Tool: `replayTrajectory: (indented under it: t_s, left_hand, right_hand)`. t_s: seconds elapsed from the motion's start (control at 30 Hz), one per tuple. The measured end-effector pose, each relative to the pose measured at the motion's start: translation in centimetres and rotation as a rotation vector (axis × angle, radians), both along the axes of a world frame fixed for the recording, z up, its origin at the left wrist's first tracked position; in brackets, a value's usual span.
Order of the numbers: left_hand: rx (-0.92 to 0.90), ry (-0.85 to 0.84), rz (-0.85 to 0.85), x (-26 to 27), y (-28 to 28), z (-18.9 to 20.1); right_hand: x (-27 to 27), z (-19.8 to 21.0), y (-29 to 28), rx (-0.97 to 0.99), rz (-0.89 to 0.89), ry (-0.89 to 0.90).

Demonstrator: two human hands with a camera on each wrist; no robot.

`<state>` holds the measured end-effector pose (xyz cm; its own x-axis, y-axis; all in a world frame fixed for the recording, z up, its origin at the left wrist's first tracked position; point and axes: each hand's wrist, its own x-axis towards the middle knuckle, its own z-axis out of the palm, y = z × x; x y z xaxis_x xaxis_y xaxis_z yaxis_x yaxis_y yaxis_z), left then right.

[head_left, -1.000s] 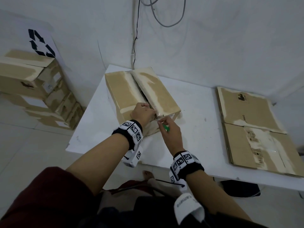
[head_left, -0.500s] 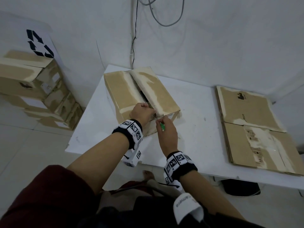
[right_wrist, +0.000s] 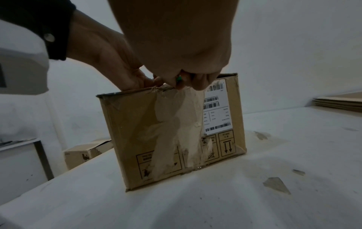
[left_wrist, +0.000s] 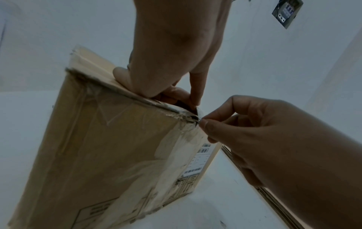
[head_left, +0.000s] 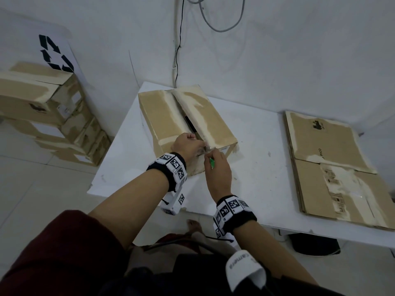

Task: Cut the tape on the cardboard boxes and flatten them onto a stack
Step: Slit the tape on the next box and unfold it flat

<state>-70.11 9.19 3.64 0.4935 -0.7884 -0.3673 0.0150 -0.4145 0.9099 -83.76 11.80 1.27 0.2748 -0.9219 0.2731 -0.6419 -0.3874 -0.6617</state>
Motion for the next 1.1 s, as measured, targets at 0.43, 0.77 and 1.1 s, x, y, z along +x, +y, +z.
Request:
replayTrajectory:
  t_s: [0.43, 0.77, 1.1]
  left_hand:
    - [-0.054, -0.094, -0.071, -1.0, 0.4, -0.6]
    - [-0.041, 0.015, -0.070, -0.6, -0.4, -0.8]
    - [-0.019, -0.058, -0.044, -0.7, 0.1, 0.0]
  right_hand:
    - [-3.1, 0.0, 1.1, 0.308, -0.059, -0.344]
    - [-1.6, 1.6, -1.3, 0.584, -0.287, -0.677]
    - [-0.9, 1.6, -1.6, 0.721, -0.201, -0.719]
